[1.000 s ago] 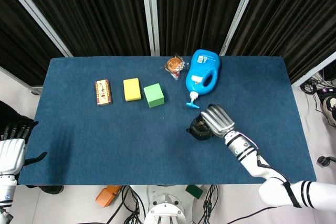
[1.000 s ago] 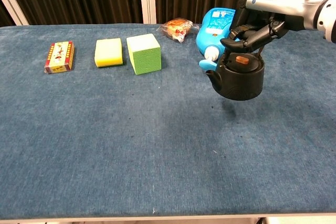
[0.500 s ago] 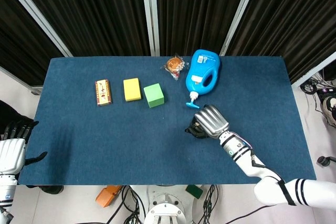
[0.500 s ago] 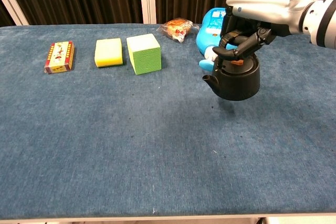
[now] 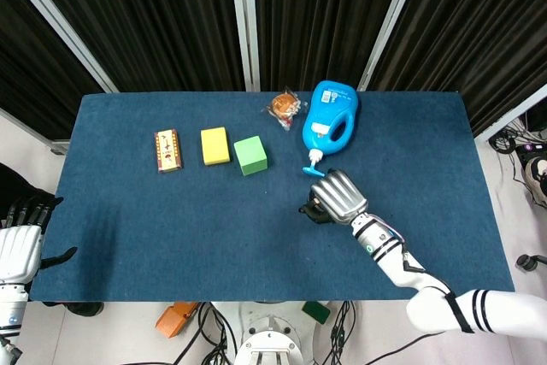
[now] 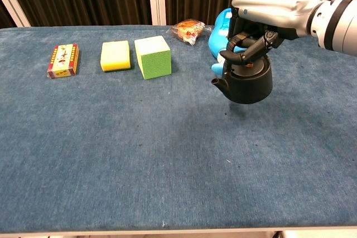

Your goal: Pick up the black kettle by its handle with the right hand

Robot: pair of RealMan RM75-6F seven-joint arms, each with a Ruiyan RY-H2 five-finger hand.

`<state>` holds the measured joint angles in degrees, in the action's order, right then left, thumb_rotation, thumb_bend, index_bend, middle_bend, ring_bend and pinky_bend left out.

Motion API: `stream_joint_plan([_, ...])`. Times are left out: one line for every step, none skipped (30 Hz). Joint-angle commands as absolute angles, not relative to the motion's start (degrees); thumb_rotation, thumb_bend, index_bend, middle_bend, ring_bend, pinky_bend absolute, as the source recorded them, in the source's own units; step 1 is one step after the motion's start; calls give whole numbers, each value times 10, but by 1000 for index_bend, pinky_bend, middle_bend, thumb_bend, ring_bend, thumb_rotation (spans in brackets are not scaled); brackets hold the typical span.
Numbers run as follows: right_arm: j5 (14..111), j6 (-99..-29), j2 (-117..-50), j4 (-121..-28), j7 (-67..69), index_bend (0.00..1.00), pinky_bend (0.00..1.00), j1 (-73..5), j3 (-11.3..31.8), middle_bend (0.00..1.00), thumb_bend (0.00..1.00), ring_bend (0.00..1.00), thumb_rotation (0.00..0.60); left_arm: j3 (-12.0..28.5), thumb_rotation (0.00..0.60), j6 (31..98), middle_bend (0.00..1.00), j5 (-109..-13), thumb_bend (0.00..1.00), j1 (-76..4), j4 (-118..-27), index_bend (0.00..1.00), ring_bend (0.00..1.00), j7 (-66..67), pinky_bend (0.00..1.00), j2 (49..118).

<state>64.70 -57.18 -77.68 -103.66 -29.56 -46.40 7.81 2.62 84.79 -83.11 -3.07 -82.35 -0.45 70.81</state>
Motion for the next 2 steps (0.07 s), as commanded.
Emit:
stream_joint_plan([647, -572, -777, -1036, -289, 1000, 534, -463, 79, 1000, 601, 1000, 423, 26, 600, 847, 174, -831, 17, -31, -824, 171, 99, -4, 0, 708])
stream_joint_plan([647, -572, -777, -1035, -286, 1000, 534, -462, 80, 1000, 601, 1000, 424, 26, 600, 846, 174, -831, 17, -32, -824, 171, 99, -4, 0, 708])
